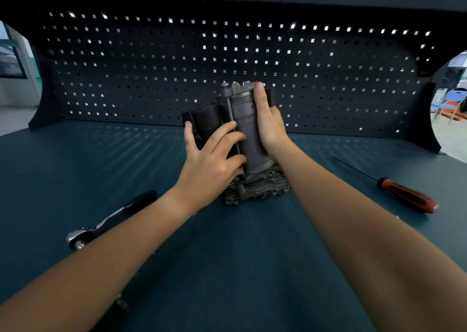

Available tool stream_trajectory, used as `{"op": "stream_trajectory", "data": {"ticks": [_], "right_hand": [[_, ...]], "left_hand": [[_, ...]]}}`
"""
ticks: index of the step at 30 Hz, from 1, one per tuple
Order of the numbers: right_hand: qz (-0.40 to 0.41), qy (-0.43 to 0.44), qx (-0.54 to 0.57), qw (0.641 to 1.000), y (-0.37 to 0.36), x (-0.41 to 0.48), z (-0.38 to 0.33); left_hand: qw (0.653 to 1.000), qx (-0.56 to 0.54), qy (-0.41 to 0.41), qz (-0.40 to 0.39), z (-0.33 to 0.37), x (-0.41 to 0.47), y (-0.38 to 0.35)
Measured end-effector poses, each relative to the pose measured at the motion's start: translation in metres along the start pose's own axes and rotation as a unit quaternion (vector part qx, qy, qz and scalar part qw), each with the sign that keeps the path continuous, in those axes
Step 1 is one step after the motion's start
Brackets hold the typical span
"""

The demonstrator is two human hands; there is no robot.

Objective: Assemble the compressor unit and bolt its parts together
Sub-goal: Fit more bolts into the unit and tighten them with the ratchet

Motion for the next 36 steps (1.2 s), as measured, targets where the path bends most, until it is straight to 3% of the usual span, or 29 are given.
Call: {"op": "stream_trajectory", "data": {"ticks": [4,7,10,13,17,23,28,36], "right_hand": [[0.002,0.008,0.011,1.0,0.001,0.002,-0.001],[0.005,0.005,0.011,1.0,0.003,0.004,0.001],[0.011,0.019,0.013,1.0,0.003,0.005,0.002],[0.012,0.011,0.027,1.0,0.002,0.006,0.003],[0.016,0.018,0.017,1.0,0.004,0.009,0.006],[-0.015,0.014,0.005,1.0,0.008,0.014,0.007],[-0.057,-0.037,0.004,0.998,0.008,0.015,0.007],[0.095,0.014,0.077,0.992,0.02,-0.011,0.012]], "left_hand": [[1.0,0.007,-0.011,0.01,-0.004,0.007,0.003],[0.998,-0.02,-0.022,0.059,-0.01,0.012,0.012],[0.988,-0.093,0.076,0.097,-0.041,0.026,0.024],[0.938,-0.251,0.235,0.046,-0.084,0.041,0.015],[0.833,-0.427,0.317,-0.15,-0.099,0.042,-0.025],[0.868,-0.361,0.279,-0.194,-0.083,0.05,-0.014],[0.858,-0.346,0.228,-0.303,-0.078,0.051,-0.01],[0.913,-0.247,0.245,-0.212,-0.067,0.056,-0.007]]}}
Point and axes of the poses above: each hand's wrist, its own x-axis towards the middle knuckle, its own y-axis out of the back of the hand, z = x × y, the point moved 7 cm from there along x, towards the middle knuckle, and after that the axes turned 1 degree about x, right-handed, at the moved point
